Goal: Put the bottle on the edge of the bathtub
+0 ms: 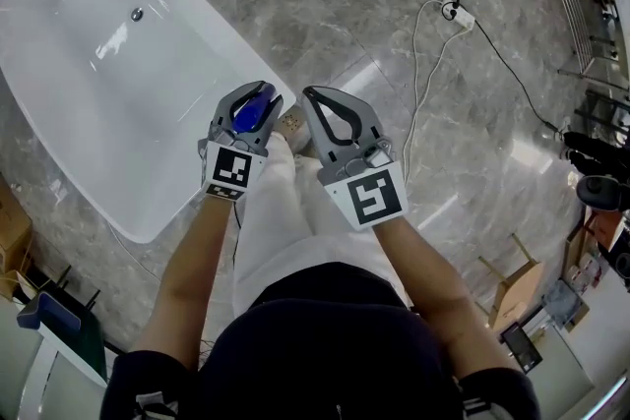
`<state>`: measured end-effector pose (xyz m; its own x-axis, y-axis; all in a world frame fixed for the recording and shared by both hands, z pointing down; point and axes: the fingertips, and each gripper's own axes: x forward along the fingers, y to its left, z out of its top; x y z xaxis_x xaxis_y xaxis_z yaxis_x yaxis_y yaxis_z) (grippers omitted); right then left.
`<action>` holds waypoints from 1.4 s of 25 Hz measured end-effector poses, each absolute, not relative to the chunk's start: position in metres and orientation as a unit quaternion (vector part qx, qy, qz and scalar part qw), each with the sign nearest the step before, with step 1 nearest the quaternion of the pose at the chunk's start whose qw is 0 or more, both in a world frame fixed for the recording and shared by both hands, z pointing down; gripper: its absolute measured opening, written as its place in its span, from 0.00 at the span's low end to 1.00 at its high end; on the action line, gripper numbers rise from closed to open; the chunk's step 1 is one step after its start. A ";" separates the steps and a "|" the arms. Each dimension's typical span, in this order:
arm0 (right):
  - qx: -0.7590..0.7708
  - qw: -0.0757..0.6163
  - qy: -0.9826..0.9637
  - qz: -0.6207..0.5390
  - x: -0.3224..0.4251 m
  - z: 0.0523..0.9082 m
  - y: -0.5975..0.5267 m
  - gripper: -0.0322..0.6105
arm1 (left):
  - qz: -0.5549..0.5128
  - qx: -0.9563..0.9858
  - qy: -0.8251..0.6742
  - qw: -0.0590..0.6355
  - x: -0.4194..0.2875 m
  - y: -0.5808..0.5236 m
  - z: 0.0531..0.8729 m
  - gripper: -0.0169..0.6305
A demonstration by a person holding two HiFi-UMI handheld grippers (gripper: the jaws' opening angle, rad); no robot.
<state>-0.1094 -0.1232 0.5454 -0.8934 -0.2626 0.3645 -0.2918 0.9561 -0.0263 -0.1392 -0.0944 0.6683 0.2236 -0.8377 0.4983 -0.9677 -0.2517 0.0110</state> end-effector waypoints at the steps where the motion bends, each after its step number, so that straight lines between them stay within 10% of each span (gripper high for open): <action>1: 0.143 0.184 -0.972 0.042 -0.109 0.547 -0.124 0.05 | 0.205 0.767 -0.585 0.166 -0.139 -0.095 0.675 0.25; 35: 0.157 0.222 -0.961 0.056 -0.098 0.584 -0.123 0.05 | 0.253 0.793 -0.527 0.174 -0.122 -0.108 0.759 0.25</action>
<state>-0.0980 -0.1225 0.5837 -0.8522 -0.2772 0.4439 -0.3265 0.9445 -0.0370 -0.1219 -0.1078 0.7593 0.3169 -0.7470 0.5845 -0.9230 -0.3847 0.0087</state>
